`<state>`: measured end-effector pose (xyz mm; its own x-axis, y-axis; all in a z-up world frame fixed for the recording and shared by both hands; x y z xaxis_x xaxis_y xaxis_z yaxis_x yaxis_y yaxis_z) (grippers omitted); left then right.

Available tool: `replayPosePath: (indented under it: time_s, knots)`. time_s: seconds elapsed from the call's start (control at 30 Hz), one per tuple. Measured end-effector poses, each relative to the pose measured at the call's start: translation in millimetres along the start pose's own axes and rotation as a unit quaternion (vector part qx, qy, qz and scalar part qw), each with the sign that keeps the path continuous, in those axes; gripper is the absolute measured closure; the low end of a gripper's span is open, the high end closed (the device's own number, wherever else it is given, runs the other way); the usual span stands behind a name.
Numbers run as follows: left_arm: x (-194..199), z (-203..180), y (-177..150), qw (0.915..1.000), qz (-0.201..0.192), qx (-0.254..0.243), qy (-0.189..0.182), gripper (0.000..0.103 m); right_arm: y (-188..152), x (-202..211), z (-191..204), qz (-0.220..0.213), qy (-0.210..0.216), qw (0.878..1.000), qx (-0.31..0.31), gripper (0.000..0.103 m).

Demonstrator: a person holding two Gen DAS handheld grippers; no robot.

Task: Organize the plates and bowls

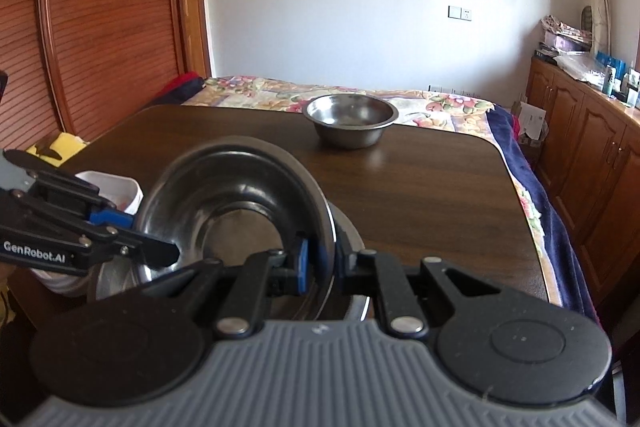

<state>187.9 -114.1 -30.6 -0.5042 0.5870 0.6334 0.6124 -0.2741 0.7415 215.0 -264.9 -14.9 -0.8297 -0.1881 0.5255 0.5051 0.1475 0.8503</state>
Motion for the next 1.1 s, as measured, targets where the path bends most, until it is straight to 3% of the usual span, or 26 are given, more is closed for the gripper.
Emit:
replayPosePath:
  time_s: [0.6,1.1]
  knots:
    - [0.7,-1.1,-3.1,0.9994,-0.008,-0.025,0.022,0.080,-7.8,-2.4,13.2,0.012,0.001,0.998,0.054,0.087]
    - [7.8,5.9,1.8,0.9993,-0.030,0.010,0.022,0.076,-5.9,-3.9,15.0,0.007,0.007,0.997,0.076,0.087]
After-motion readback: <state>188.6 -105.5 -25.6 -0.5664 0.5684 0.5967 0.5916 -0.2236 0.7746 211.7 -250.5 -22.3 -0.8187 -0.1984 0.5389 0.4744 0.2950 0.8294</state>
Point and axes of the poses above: each gripper's, at about its wrist camera, not at the fingertips, and x roughly against the way its jaws point, z to its left, y to its top, the point moved 7 cm from there along -x, roughly the way its jaws point, and after that the axes turned 4 degrees about -y, right-handed, at the moved point
